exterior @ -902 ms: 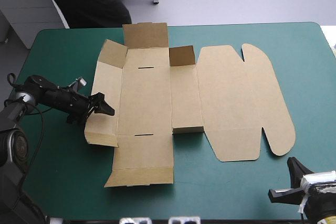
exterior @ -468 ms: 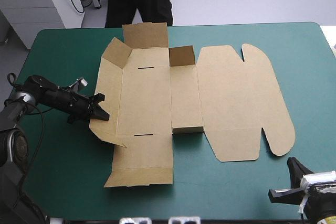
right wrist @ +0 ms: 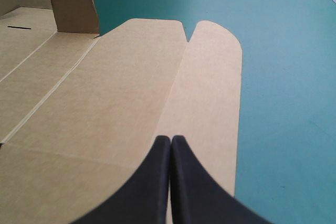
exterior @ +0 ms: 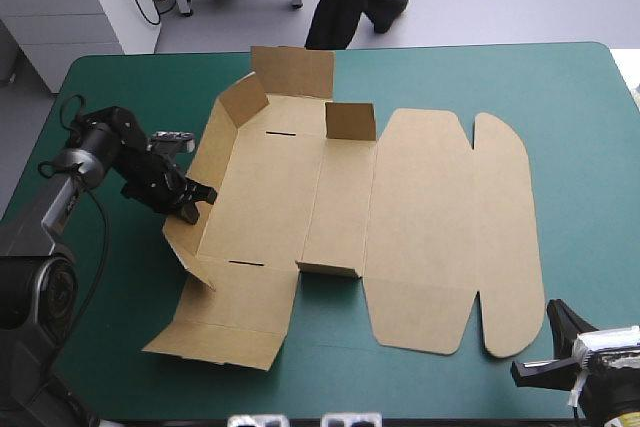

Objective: Fold the box

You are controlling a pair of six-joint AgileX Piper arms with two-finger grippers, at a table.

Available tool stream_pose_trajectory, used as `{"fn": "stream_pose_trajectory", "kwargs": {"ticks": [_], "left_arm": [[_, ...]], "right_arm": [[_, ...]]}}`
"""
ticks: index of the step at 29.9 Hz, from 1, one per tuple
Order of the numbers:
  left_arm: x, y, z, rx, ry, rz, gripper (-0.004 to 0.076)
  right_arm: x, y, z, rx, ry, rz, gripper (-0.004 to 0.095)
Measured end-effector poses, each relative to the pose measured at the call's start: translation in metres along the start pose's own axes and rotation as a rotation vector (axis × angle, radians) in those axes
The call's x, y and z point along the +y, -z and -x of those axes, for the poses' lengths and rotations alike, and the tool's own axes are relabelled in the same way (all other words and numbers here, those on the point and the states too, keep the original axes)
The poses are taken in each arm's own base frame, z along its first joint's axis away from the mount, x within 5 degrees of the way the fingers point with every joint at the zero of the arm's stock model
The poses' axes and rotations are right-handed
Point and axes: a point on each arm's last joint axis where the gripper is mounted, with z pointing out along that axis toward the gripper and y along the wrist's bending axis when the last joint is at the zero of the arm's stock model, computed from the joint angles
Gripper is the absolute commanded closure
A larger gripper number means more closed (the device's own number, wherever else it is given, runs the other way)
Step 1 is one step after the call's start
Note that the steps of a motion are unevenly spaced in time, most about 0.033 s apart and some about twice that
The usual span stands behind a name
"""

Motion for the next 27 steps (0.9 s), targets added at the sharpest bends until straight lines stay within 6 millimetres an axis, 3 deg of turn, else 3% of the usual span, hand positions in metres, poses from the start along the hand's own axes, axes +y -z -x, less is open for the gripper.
{"fn": "stream_pose_trajectory", "kwargs": {"ticks": [5,11,18,27], "left_arm": [[-0.028,0.014,0.020,-0.007,-0.194,0.169,0.0732],[-0.058,0.058,0.047,-0.142,-0.403,0.289,0.0732],[-0.086,0.098,0.060,-0.237,-0.637,0.458,0.0732],[-0.113,0.105,0.063,-0.143,-0.999,0.685,0.0732]], "right_arm": [[0.000,0.000,0.000,0.000,0.000,0.000,0.0928],[0.000,0.000,0.000,0.000,0.000,0.000,0.0928],[0.000,0.000,0.000,0.000,0.000,0.000,0.0927],[0.000,0.000,0.000,0.000,0.000,0.000,0.0928]]}}
